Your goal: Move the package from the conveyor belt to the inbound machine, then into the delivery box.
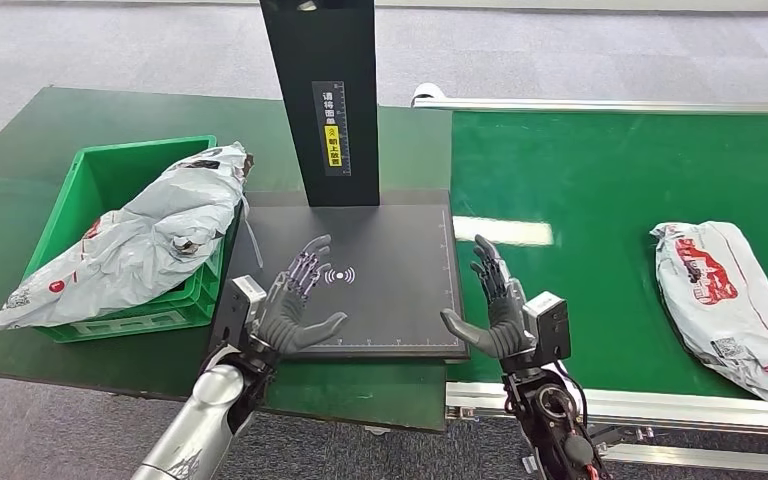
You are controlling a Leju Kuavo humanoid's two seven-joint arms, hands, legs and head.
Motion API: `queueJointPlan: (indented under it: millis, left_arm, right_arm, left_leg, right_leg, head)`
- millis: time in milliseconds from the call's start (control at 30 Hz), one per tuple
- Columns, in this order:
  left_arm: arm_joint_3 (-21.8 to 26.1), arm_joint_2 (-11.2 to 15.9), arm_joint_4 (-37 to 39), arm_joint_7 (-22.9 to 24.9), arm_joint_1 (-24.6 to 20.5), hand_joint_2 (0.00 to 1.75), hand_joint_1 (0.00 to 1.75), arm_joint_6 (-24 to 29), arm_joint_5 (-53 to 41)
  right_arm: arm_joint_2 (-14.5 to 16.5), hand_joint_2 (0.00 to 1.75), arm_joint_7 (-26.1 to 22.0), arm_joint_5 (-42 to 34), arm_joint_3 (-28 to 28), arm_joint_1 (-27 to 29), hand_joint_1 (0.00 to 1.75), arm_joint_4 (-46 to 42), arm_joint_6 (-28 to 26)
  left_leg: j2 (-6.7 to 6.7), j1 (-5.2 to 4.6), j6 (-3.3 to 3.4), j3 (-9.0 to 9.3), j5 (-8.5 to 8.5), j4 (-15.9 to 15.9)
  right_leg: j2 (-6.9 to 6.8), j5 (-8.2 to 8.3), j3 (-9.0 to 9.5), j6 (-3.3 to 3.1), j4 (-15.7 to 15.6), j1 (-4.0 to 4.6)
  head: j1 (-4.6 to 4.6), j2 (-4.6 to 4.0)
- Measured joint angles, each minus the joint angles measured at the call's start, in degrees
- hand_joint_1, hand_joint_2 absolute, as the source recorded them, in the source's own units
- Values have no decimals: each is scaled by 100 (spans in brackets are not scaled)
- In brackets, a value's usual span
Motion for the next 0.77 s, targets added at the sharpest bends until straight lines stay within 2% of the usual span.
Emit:
queueJointPlan:
  millis: [767]
  left_arm:
    - [1,2,0,-1,-12,175,0,26,-1]
  right_arm:
    - [0,175,0,1,-31,38,0,-1,4]
  left_leg:
    - [0,0,0,-1,0,0]
  right_leg:
    - [0,0,0,0,0,0]
  head:
    - [0,0]
